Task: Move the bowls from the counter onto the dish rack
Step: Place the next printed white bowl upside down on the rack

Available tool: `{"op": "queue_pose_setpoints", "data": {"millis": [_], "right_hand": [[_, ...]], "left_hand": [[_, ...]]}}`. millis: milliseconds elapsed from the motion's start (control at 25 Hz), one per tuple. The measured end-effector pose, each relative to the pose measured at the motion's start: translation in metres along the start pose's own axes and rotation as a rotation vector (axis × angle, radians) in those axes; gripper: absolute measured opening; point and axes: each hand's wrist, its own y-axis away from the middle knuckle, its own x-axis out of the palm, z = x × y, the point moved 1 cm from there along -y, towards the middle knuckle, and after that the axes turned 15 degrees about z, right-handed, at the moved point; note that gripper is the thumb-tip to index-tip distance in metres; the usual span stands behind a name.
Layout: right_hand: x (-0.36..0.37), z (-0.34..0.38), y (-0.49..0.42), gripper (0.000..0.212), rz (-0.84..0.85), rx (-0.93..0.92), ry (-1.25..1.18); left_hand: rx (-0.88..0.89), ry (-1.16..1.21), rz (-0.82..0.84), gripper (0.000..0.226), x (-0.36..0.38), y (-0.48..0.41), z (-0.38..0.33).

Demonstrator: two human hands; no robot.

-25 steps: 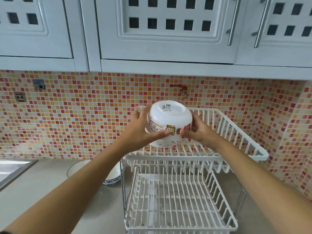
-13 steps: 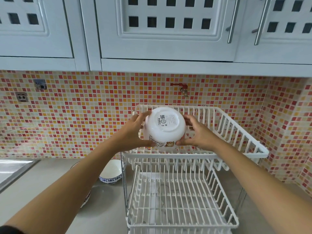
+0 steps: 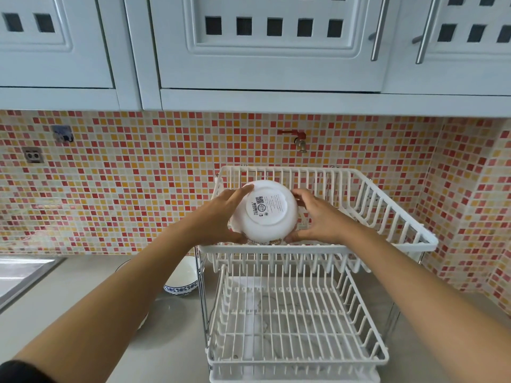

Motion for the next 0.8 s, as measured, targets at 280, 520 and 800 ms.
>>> {"op": "queue_pose_setpoints", "data": {"millis": [280, 520, 800], "right_hand": [[0.001, 0.003, -0.001, 0.116, 0.021, 0.018, 0.026], [0.001, 0.003, 0.003, 0.121, 0.089, 0.031, 0.025], [-0.027, 0.021, 0.009, 0.111, 0.131, -0.063, -0.102]], "left_hand": [[-0.006, 0.019, 0.011, 0.111, -0.001, 0.0, -0.002], [-0.002, 0.062, 0.077, 0.117, -0.008, -0.001, -0.003], [-0.088, 0.152, -0.006, 0.099, -0.036, 0.013, 0.002]]}}
